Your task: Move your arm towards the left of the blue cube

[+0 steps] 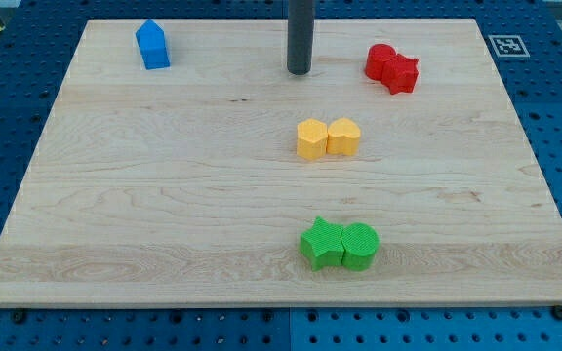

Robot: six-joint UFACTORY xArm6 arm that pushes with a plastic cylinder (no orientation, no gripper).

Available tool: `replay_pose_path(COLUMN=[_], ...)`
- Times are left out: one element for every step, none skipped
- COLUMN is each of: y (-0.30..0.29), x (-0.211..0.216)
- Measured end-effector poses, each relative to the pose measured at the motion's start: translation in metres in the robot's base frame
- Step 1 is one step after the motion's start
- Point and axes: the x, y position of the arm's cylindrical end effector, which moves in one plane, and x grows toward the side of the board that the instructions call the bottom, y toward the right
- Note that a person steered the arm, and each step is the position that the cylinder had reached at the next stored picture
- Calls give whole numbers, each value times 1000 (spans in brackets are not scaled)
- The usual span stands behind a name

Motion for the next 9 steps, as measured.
replay_pose_path(y=[0,-18,-35,-38,-41,-41,-41,-51,-54], x=[0,0,0,1,9,9,17,39,44])
